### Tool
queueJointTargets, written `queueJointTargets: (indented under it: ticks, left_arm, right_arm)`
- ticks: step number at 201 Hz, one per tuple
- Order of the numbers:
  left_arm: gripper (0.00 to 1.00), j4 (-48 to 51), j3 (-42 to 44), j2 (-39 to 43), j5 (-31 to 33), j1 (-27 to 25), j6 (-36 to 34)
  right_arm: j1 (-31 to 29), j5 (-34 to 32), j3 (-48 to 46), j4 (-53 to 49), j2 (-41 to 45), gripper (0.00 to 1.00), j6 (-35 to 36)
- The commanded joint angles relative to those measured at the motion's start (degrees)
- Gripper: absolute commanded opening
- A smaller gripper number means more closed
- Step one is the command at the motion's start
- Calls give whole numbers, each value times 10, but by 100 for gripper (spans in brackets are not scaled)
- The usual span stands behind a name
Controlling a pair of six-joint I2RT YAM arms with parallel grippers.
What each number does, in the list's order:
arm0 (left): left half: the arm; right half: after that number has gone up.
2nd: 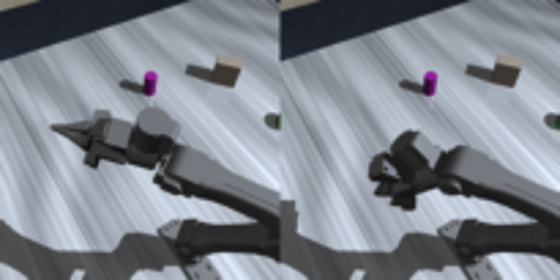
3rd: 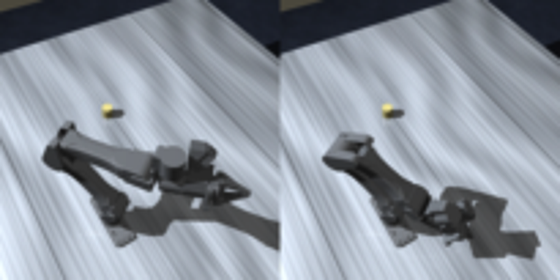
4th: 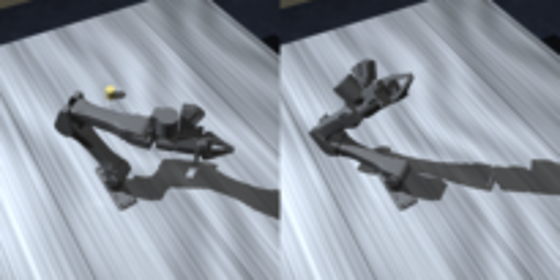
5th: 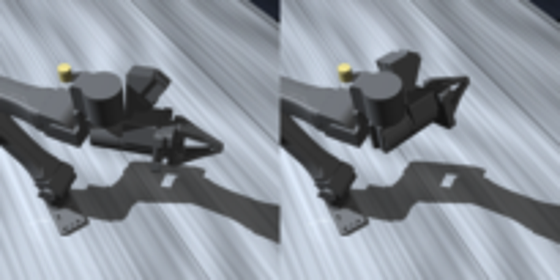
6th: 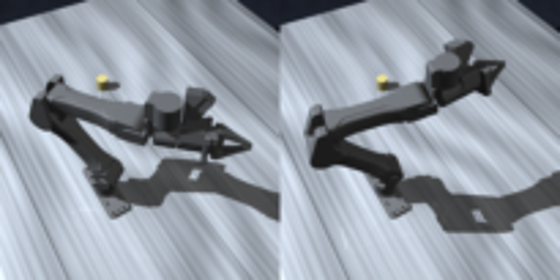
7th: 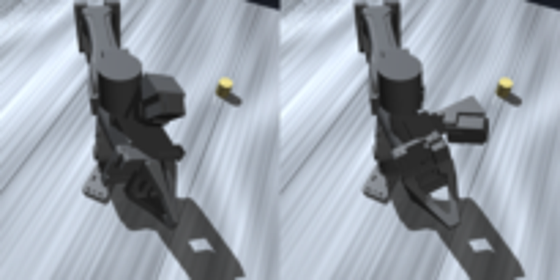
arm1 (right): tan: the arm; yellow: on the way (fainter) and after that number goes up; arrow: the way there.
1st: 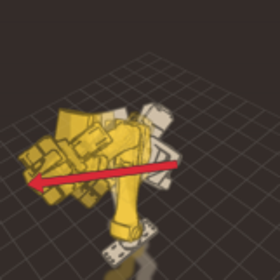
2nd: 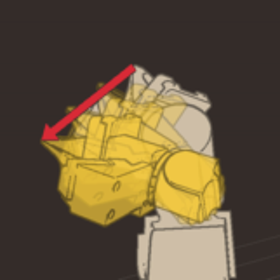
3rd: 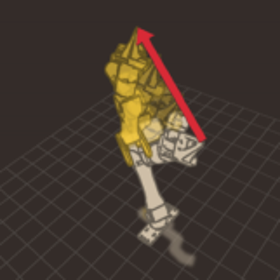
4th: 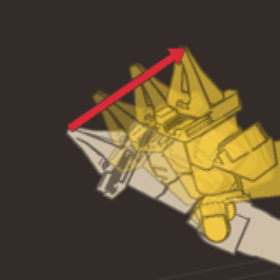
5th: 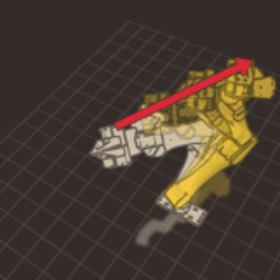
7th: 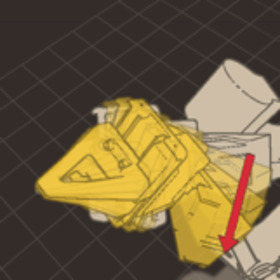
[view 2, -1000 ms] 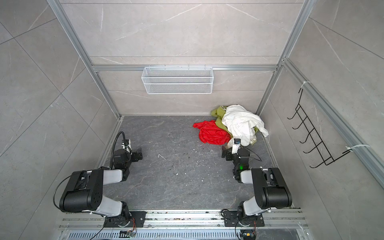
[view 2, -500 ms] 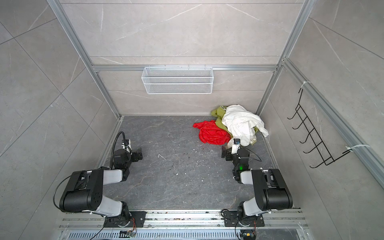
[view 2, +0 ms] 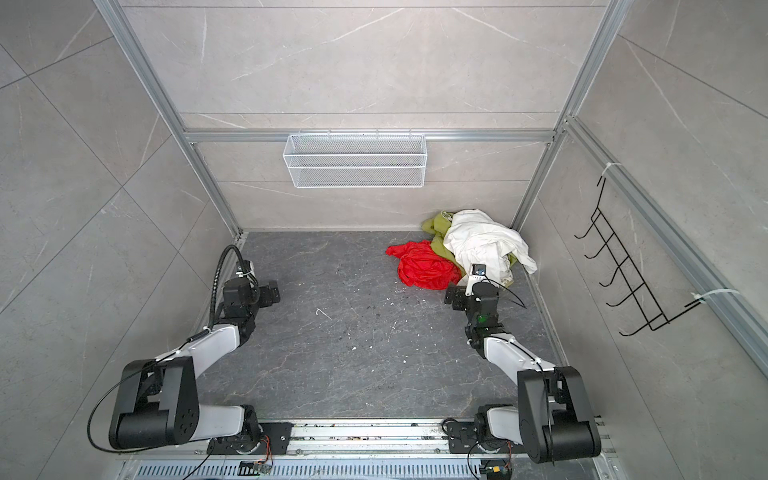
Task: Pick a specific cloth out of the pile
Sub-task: 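Move both grippers forward toward the red cloth at the pile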
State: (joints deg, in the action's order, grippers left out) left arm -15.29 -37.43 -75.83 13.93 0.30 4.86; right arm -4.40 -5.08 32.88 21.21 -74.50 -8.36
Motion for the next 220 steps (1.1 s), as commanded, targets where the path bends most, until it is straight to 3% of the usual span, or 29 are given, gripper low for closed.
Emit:
queueJointTargets:
  ticks: [1, 30, 51, 100, 133, 175, 220]
  left_arm:
    - [100, 99, -42, 20, 39, -13, 38]
    - [100, 136, -76, 11, 36, -56, 60]
    - [100, 145, -104, -9, 36, -104, 61]
    - [100, 154, -185, -79, 15, -203, 61]
    - [99, 170, -240, -130, -47, -227, 85]
    - [99, 179, -298, -184, -103, -250, 99]
    - [97, 206, -349, -227, -155, -255, 110]
  right_arm:
    - [-11, -16, 45, -102, 3, 100, -39]
    - [-27, -19, 93, -156, -13, 100, -64]
    - [-35, -24, 139, -213, -36, 100, -121]
    - [-70, 25, 213, -263, -103, 100, -155]
    - [-93, 18, 262, -299, -138, 100, -149]
    - [-122, -56, 353, -377, -209, 99, -164]
    - [-130, -69, 420, -401, -262, 100, -168]
